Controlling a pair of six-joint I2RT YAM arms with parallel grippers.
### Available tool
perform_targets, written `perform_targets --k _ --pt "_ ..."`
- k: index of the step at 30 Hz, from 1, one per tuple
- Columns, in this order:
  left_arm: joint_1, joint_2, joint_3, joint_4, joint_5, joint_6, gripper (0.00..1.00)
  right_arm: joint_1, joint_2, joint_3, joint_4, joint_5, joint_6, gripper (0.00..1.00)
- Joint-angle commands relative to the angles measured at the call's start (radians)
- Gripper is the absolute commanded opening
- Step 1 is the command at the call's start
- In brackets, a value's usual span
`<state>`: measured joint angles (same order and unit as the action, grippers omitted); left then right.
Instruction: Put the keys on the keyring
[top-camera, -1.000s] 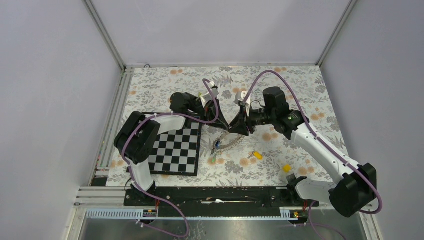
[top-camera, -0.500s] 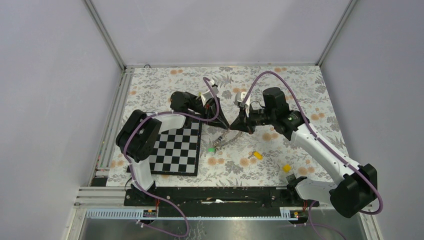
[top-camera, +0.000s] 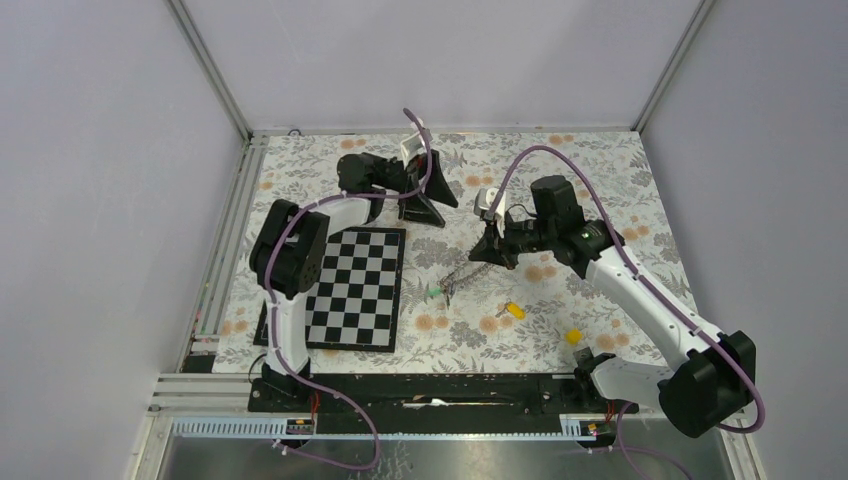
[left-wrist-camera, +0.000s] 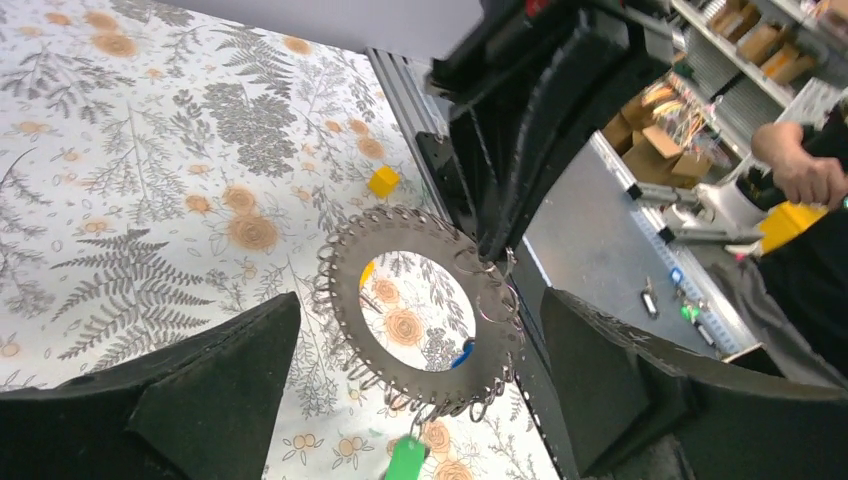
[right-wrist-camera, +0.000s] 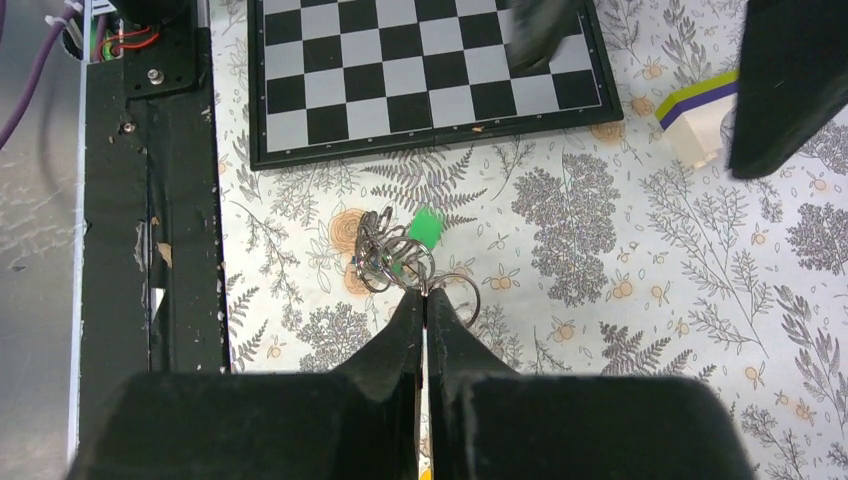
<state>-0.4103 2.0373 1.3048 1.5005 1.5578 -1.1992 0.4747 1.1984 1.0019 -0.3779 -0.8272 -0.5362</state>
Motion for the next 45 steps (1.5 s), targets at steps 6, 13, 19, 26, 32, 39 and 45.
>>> perform_targets --k 6,13,19,26,32,39,45 --pt "0.080 0.207 0.402 0.098 -0.044 -0.617 0.99 -0.004 0.007 0.089 -0.056 0.032 -0.075 0.00" --pt "0.118 0.055 0.282 0.099 -0.191 -0.550 0.99 -0.005 0.018 0.098 -0.056 0.047 -0.063 0.00" --pt "0.151 -0.101 0.133 0.065 -0.244 -0.381 0.99 -0.005 0.013 0.108 -0.056 0.051 -0.053 0.00" --pt "0.176 -0.284 0.110 -1.122 -0.445 0.570 0.99 -0.004 0.004 0.143 -0.076 0.051 -0.045 0.00" --pt "0.160 -0.400 0.096 -1.459 -0.606 1.056 0.99 -0.004 -0.027 0.119 -0.072 0.040 -0.102 0.00" --pt "0.085 -0.518 0.002 -1.745 -0.352 1.567 0.96 -0.004 -0.057 0.055 -0.026 0.015 -0.209 0.00" --pt "-0.050 -0.571 -0.076 -1.898 -0.366 1.863 0.82 -0.005 -0.047 0.019 0.085 -0.079 -0.085 0.00"
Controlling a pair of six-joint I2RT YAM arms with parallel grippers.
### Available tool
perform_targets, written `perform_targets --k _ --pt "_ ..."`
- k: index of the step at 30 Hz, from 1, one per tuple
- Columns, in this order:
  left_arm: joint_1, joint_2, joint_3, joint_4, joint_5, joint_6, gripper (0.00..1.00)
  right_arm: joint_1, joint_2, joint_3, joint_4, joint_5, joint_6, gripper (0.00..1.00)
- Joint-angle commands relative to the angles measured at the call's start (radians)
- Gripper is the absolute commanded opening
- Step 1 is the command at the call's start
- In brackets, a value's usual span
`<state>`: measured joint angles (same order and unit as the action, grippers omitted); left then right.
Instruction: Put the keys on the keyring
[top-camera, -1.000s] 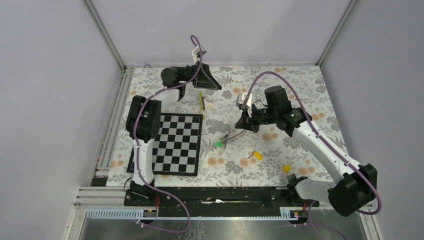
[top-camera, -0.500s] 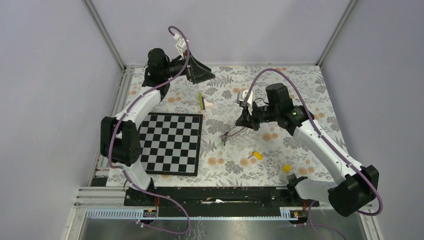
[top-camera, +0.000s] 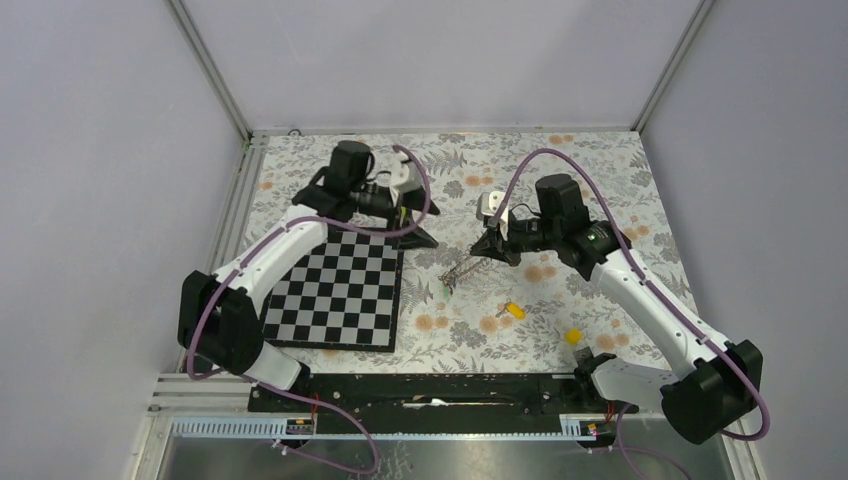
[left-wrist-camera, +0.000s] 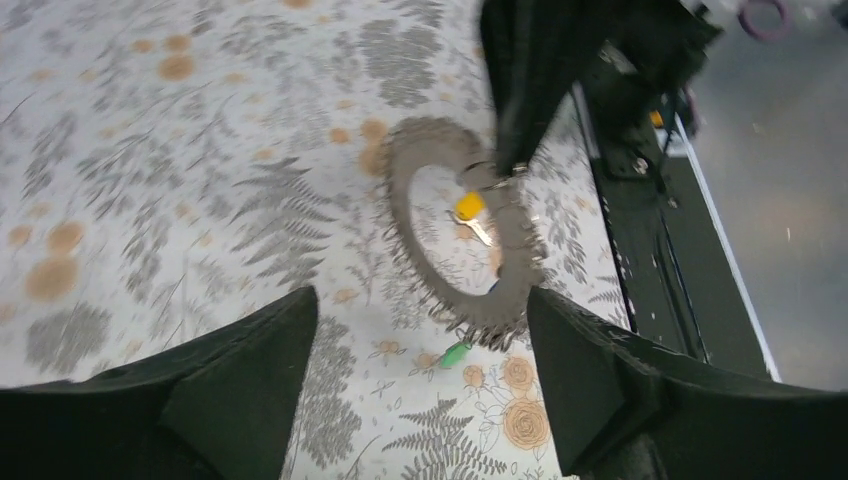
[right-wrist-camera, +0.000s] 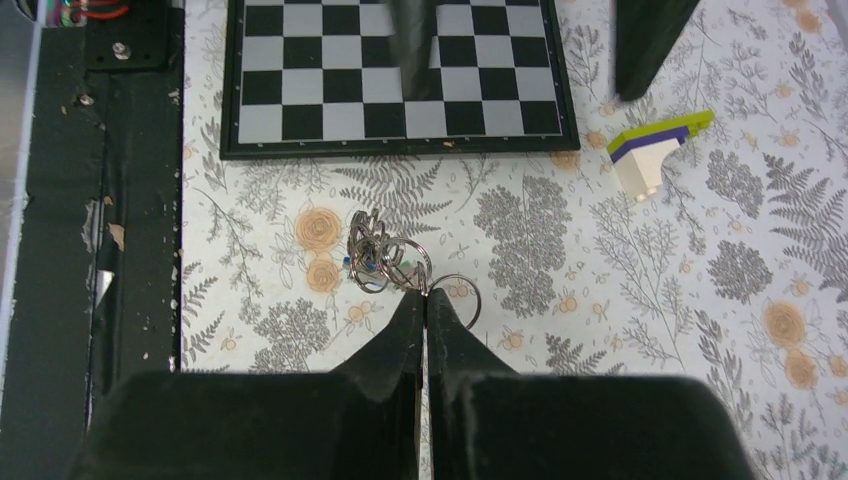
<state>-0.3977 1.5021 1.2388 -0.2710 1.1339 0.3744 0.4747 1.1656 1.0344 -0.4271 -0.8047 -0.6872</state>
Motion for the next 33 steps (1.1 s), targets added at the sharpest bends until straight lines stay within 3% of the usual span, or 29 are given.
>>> perform_targets --k 1,9,12,33 --pt "-0.075 -0.036 -0.014 -0.126 0.057 0.300 0.79 -0.006 -0.010 -0.020 0.156 -0.117 0.098 0.00" --pt "-0.155 -0.011 -0.007 -0.128 0.051 0.322 0.44 -0.037 0.004 -0.085 0.360 -0.206 0.327 0.00" --pt "-0.165 -0.008 -0.004 -0.128 0.043 0.318 0.36 -0.045 0.005 -0.106 0.405 -0.219 0.366 0.00" --pt "-0.204 0.051 0.058 -0.129 0.052 0.224 0.24 -0.050 0.009 -0.135 0.459 -0.217 0.384 0.00"
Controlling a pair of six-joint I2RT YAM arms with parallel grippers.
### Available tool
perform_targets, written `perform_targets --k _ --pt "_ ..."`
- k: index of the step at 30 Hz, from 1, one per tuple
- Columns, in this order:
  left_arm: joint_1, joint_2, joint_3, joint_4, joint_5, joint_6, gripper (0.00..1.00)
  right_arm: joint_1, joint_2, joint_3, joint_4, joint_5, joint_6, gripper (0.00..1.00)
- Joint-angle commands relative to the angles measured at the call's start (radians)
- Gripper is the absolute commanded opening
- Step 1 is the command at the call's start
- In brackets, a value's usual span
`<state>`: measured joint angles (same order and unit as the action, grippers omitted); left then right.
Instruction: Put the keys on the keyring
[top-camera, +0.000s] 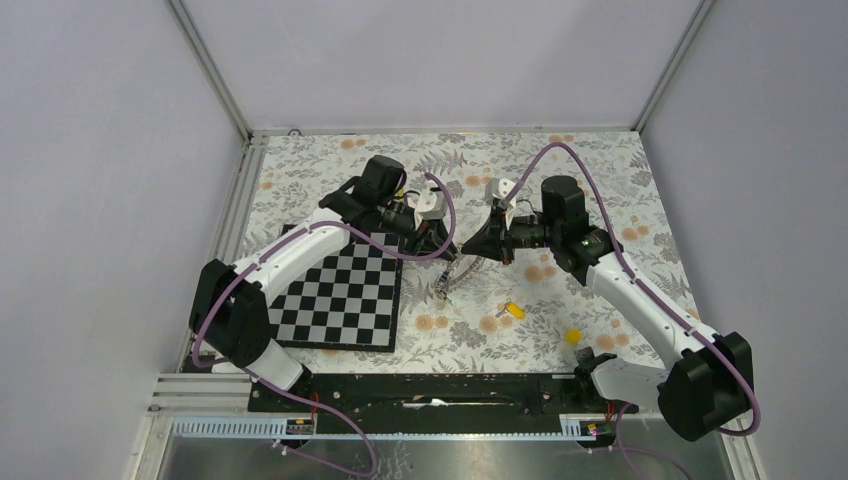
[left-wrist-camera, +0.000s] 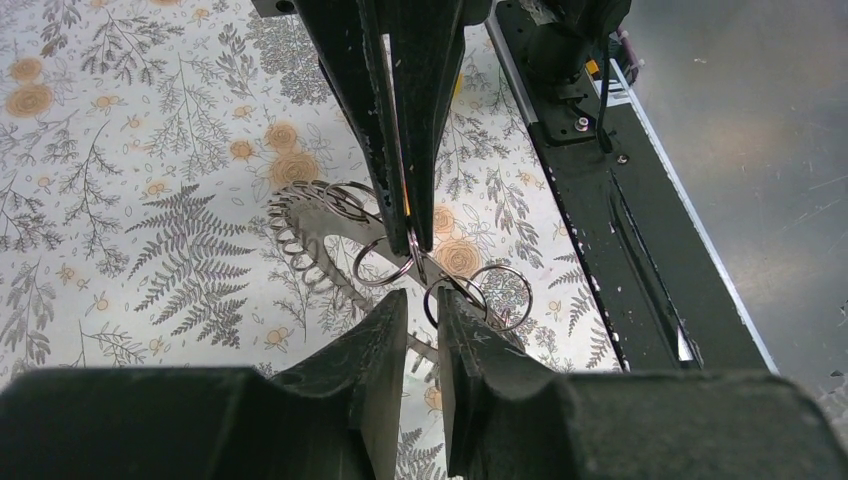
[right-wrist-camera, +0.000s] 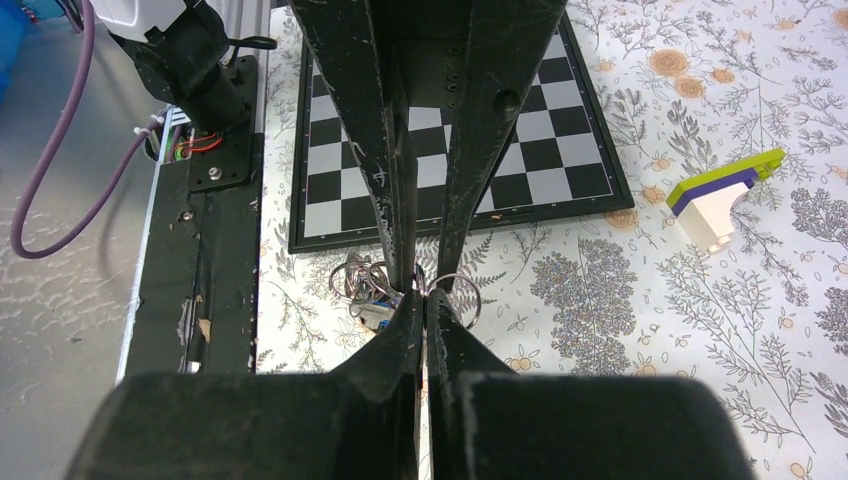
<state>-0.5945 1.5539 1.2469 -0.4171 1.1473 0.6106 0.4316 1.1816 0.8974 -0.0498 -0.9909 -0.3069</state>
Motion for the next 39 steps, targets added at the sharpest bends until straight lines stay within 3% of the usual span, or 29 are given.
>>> perform_targets --k 1,12,18,22,27,33,39 --pt "-0.007 0.000 0.053 0.017 0.039 -0.012 0.24 -0.006 -0.007 0.000 0.082 -0.030 0.001 0.00" --pt "-0.009 -0.017 0.014 0.139 0.050 -0.118 0.29 -0.007 0.000 -0.008 0.091 -0.017 0.004 0.00" --pt "-0.013 -0.008 -0.002 0.139 0.049 -0.112 0.20 -0.007 0.000 -0.009 0.094 -0.013 0.008 0.00" --pt "-0.013 -0.010 -0.006 0.140 0.044 -0.114 0.00 -0.007 -0.001 -0.013 0.095 -0.005 0.007 0.00" --pt "-0.022 -0.041 -0.002 0.078 -0.063 -0.071 0.00 -0.010 -0.009 -0.016 0.068 0.042 -0.021 0.16" --pt "-0.066 0.005 0.154 -0.265 -0.359 0.136 0.00 -0.010 -0.045 0.002 -0.063 0.158 -0.170 0.45" --pt "-0.118 0.058 0.310 -0.460 -0.535 0.196 0.00 -0.010 -0.048 0.001 -0.062 0.112 -0.161 0.50"
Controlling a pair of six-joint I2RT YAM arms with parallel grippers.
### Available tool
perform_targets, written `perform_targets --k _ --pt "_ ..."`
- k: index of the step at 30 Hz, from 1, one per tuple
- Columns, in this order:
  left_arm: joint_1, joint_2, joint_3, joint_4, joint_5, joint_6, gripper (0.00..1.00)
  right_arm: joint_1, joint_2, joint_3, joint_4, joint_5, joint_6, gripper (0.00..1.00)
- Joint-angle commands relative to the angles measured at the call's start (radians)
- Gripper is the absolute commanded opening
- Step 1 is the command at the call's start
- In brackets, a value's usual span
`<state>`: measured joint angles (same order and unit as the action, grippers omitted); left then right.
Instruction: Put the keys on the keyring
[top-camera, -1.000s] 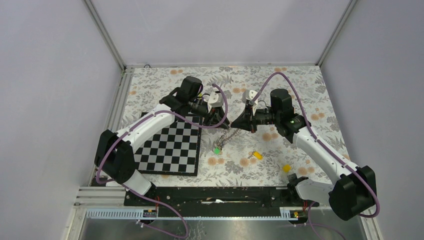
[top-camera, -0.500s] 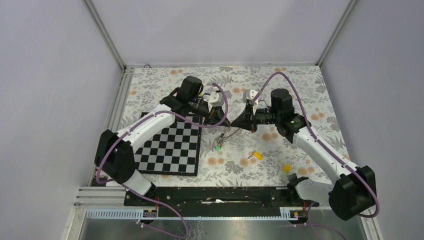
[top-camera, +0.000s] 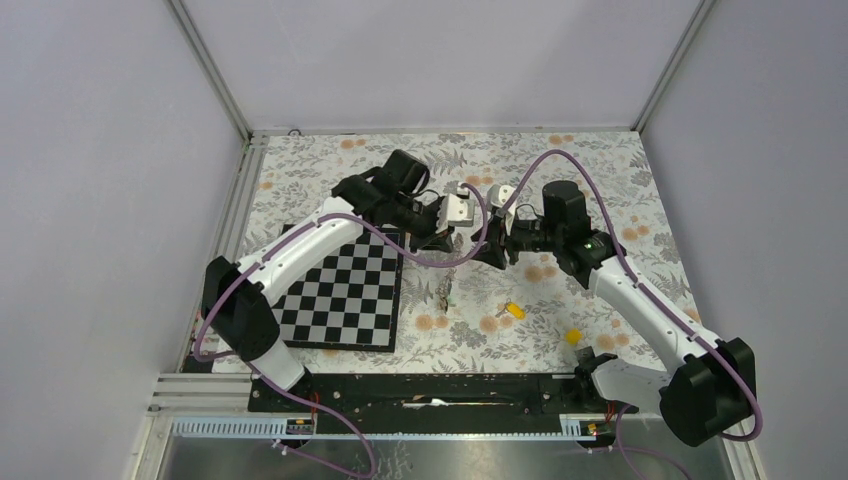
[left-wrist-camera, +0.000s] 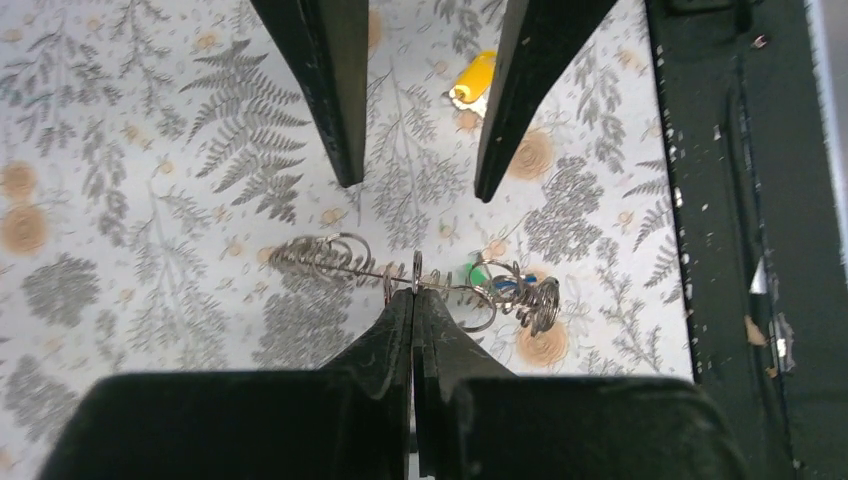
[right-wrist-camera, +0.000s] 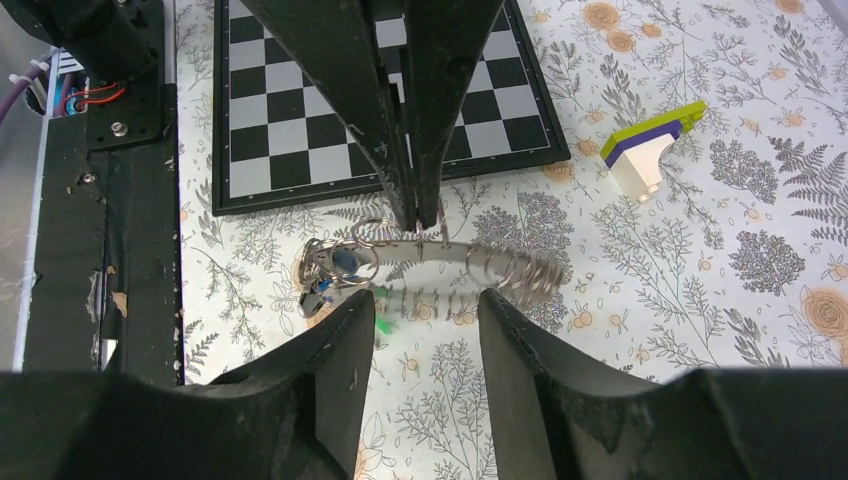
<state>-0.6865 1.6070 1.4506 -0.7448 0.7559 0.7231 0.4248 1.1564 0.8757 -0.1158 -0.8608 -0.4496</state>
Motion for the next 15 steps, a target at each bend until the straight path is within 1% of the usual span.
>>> perform_targets --k 1,7,8,15 --pt "-0.031 0.003 0.111 -0.133 -0.146 0.084 0.00 -0.003 -0.021 0.015 0.020 -0.033 0.000 0.50" --pt "-0.047 0.002 0.150 -0.133 -0.089 0.065 0.00 -0.003 -0.004 -0.014 0.104 -0.071 0.084 0.50" --pt "-0.049 0.004 0.155 -0.132 -0.075 0.061 0.00 -0.003 -0.001 -0.018 0.141 -0.076 0.098 0.50" --pt "-0.050 -0.010 0.137 -0.072 -0.024 0.017 0.00 -0.003 0.018 -0.059 0.236 -0.126 0.178 0.48"
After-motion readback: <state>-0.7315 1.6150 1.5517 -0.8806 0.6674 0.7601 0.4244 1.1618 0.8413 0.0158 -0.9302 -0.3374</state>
